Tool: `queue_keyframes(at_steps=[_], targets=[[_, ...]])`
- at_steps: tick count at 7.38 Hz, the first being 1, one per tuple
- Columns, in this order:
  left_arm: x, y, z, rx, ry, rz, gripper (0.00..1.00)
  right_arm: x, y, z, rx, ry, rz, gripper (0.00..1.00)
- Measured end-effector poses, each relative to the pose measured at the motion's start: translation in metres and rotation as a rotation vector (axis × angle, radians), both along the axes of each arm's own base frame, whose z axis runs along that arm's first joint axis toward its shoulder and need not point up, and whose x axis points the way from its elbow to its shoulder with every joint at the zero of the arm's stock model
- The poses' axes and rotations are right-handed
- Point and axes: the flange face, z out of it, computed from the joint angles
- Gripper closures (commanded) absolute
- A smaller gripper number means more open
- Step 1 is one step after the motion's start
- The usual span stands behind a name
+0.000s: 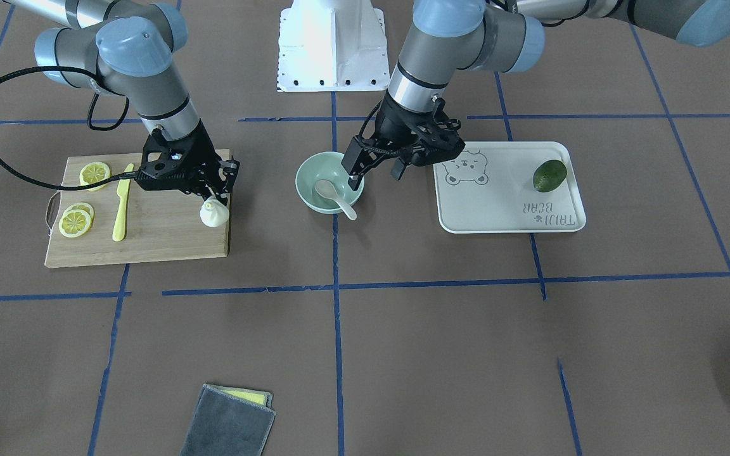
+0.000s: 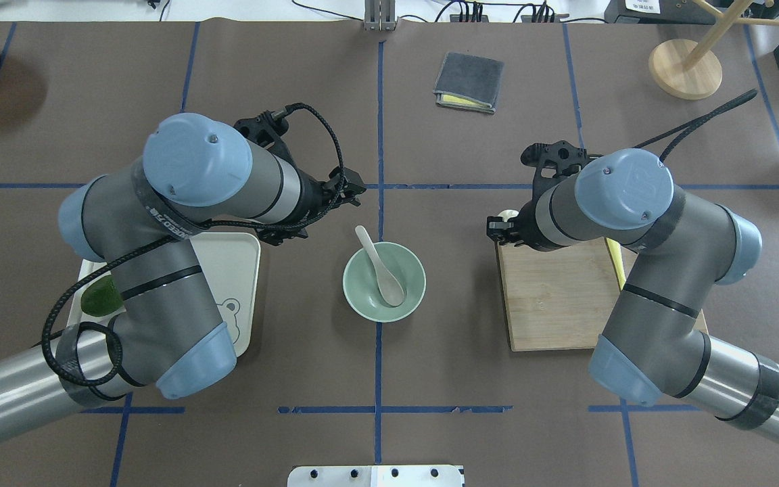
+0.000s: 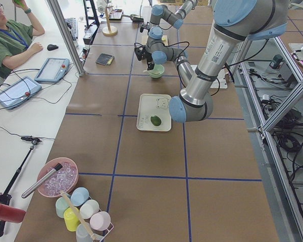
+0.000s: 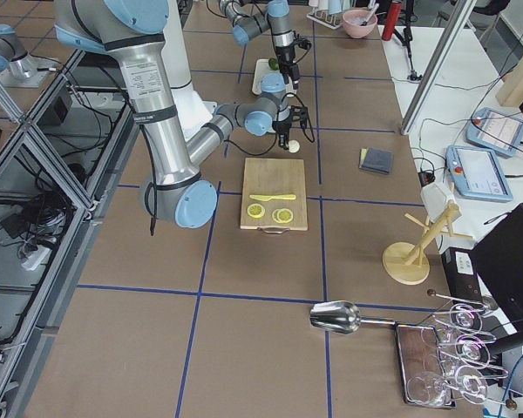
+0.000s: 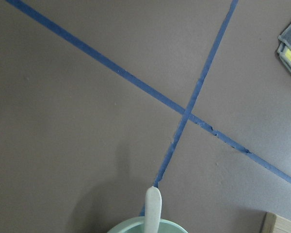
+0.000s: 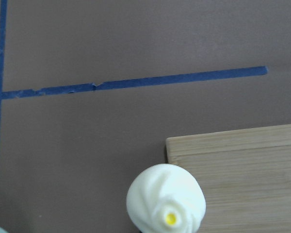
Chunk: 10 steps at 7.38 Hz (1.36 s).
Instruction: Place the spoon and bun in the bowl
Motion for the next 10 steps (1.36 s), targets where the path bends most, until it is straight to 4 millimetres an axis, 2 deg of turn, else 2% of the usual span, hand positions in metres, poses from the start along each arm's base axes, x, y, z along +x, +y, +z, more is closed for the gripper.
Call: queue_keyframes(at_steps=[2, 4, 5, 6, 7, 8, 10], targets=[[-0.059, -0.020, 0.020, 0.104, -0.103, 0.007, 0.00, -0.023, 0.011, -0.041, -0.024, -0.048, 0.007, 0.70], [-0.120, -0.043, 0.052, 0.202, -0.196, 0.020, 0.00, -0.055, 0.033, -0.087, -0.051, -0.075, 0.017, 0.69], [-0.156, -0.058, 0.070, 0.238, -0.235, 0.037, 0.00, -0.068, 0.045, -0.102, -0.051, -0.085, 0.017, 0.69], [-0.196, -0.073, 0.089, 0.271, -0.274, 0.054, 0.00, -0.078, 0.055, -0.112, -0.046, -0.090, 0.015, 0.63], [-0.232, -0.085, 0.110, 0.307, -0.322, 0.072, 0.00, -0.084, 0.061, -0.117, -0.040, -0.093, 0.013, 0.20], [-0.257, -0.090, 0.127, 0.341, -0.365, 0.094, 0.00, -0.088, 0.065, -0.120, -0.037, -0.095, 0.009, 0.00], [-0.287, -0.098, 0.150, 0.388, -0.422, 0.136, 0.00, -0.093, 0.070, -0.126, -0.033, -0.102, 0.001, 0.00]])
